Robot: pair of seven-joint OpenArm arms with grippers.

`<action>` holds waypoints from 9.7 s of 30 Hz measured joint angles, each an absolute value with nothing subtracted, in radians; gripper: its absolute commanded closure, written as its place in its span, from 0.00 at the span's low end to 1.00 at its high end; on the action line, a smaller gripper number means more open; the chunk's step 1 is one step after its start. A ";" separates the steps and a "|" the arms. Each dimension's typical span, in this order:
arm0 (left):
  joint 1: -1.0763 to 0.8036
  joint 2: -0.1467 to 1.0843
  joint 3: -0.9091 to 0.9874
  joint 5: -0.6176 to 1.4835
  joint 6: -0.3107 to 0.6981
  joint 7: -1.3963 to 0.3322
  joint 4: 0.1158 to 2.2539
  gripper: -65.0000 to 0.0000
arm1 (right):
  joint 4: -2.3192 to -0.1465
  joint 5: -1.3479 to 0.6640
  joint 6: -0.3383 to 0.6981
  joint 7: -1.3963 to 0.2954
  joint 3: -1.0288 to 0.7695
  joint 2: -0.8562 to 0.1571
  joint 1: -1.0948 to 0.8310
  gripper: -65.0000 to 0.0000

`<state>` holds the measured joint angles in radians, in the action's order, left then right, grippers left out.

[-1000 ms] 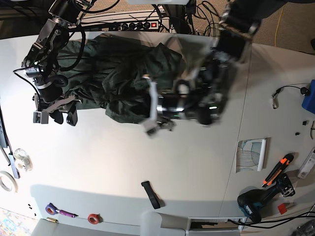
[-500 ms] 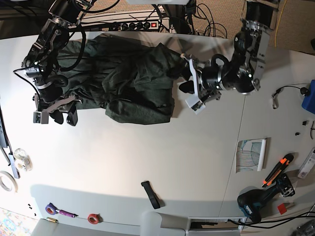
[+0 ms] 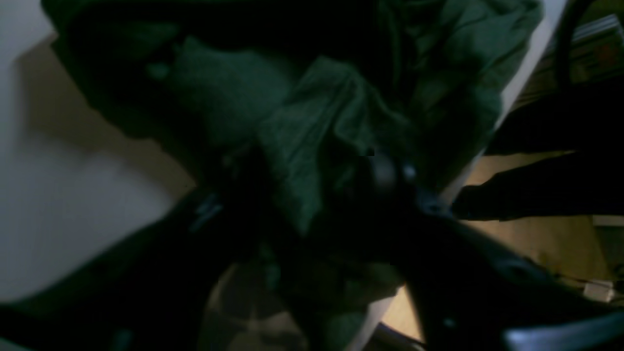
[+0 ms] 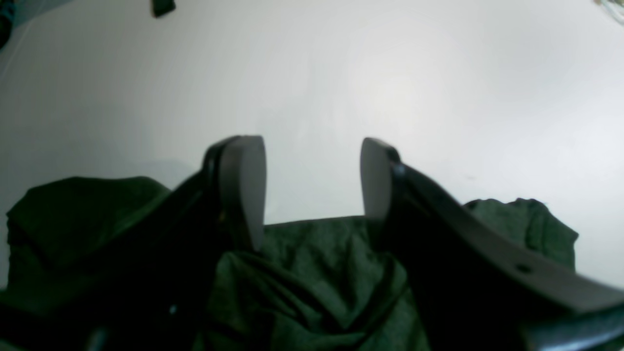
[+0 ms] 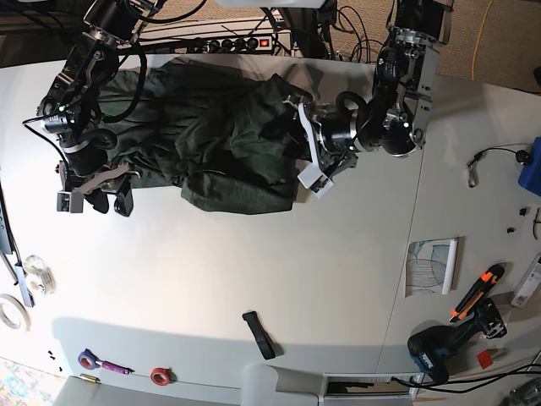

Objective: Layout the t-shirt on the table in an organized manner, then fold the t-shirt properly

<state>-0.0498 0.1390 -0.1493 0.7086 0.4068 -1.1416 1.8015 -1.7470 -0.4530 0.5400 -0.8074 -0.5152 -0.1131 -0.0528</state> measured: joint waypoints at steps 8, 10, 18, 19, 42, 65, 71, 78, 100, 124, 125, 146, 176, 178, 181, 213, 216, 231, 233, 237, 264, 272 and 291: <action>-0.050 0.139 -0.149 0.622 0.437 -1.194 1.802 0.62 | -1.747 -0.453 0.540 -0.807 -0.515 -0.113 -0.052 0.53; -0.050 0.139 -0.149 0.650 0.437 -1.196 1.802 0.69 | -1.747 -0.453 0.540 -0.807 -0.515 -0.113 -0.053 0.53; -0.050 0.138 -0.149 0.840 0.507 -1.196 1.801 1.00 | -1.747 -0.453 0.540 -0.807 -0.515 -0.113 -0.052 0.53; -0.050 0.137 -0.149 0.852 0.513 -1.197 1.801 1.00 | -1.747 -0.453 0.540 -0.807 -0.515 -0.113 -0.053 0.53; -0.019 0.064 -0.697 0.453 0.408 -0.888 1.799 1.00 | -1.747 -0.453 0.540 -0.807 -0.515 -0.113 -0.053 0.53; 0.037 0.042 -0.796 0.361 0.402 -0.829 1.871 0.47 | -1.747 -0.507 0.500 -0.810 -0.558 -0.133 -0.050 0.53; 0.042 0.066 -0.797 0.303 0.352 -0.829 1.892 0.47 | -1.748 -0.677 0.507 -0.932 -0.861 -0.201 -0.041 0.48; 0.040 0.099 -0.797 0.300 0.351 -0.829 1.892 0.47 | -1.650 -0.827 0.523 -1.039 -1.049 -0.364 -0.110 0.44; 0.040 0.097 -0.797 0.298 0.351 -0.817 1.892 0.47 | -0.854 -1.439 0.701 -1.395 -0.776 -0.575 -0.100 0.44; 0.040 0.097 -0.797 0.296 0.351 -0.812 1.892 0.47 | -0.874 -1.428 0.708 -1.376 -0.661 -0.565 -0.060 0.44; 0.040 0.097 -0.797 0.296 0.351 -0.812 1.892 0.47 | -0.886 -1.431 0.705 -1.376 -0.654 -0.564 -0.061 0.44; 0.037 0.106 -0.797 0.191 0.258 -0.855 1.966 0.56 | -1.079 -1.447 0.696 -1.406 -0.645 -0.533 -0.069 1.00; 0.034 0.194 -0.797 0.087 0.179 -0.905 1.966 0.56 | -2.004 -0.982 0.696 -1.219 -0.366 0.025 -0.229 1.00; 0.033 0.194 -0.797 0.089 0.167 -0.910 1.966 0.56 | -2.004 -0.884 0.697 -1.211 -0.296 0.025 -0.206 1.00; 0.035 0.196 -0.789 0.068 0.144 -0.929 1.965 0.56 | -2.004 -0.794 0.696 -1.184 -0.197 0.020 -0.163 1.00; -0.017 0.332 -0.786 -0.380 -0.083 -1.148 2.112 0.63 | -1.952 -0.432 0.493 -1.098 0.049 0.019 -0.132 1.00; -0.017 0.342 -0.784 -0.398 -0.083 -1.156 2.112 0.63 | -1.952 -0.439 0.493 -1.099 0.054 0.020 -0.131 1.00; -0.019 0.352 -0.684 -0.426 -0.102 -1.159 2.112 0.65 | -1.952 -0.379 0.493 -1.147 0.235 0.018 -0.133 1.00; -0.019 0.352 -0.655 -0.425 -0.104 -1.159 2.112 0.65 | -1.952 -0.378 0.493 -1.147 0.236 0.020 -0.133 1.00; -0.019 0.352 -0.607 -0.379 -0.104 -1.159 2.112 0.65 | -1.952 -0.394 0.494 -1.145 0.235 0.017 -0.133 0.66; -0.096 0.352 -0.496 -0.143 -0.052 -1.057 2.112 0.65 | -2.265 -0.481 0.505 -1.245 -0.443 0.023 -0.387 0.48; -0.120 0.352 -0.496 -0.118 -0.048 -1.046 2.112 0.65 | -2.144 -0.508 0.513 -1.228 -0.471 0.006 -0.376 0.48; -0.125 0.352 -0.496 -0.118 -0.048 -1.045 2.112 0.65 | -2.030 -0.510 0.524 -1.280 -0.470 0.006 -0.316 1.00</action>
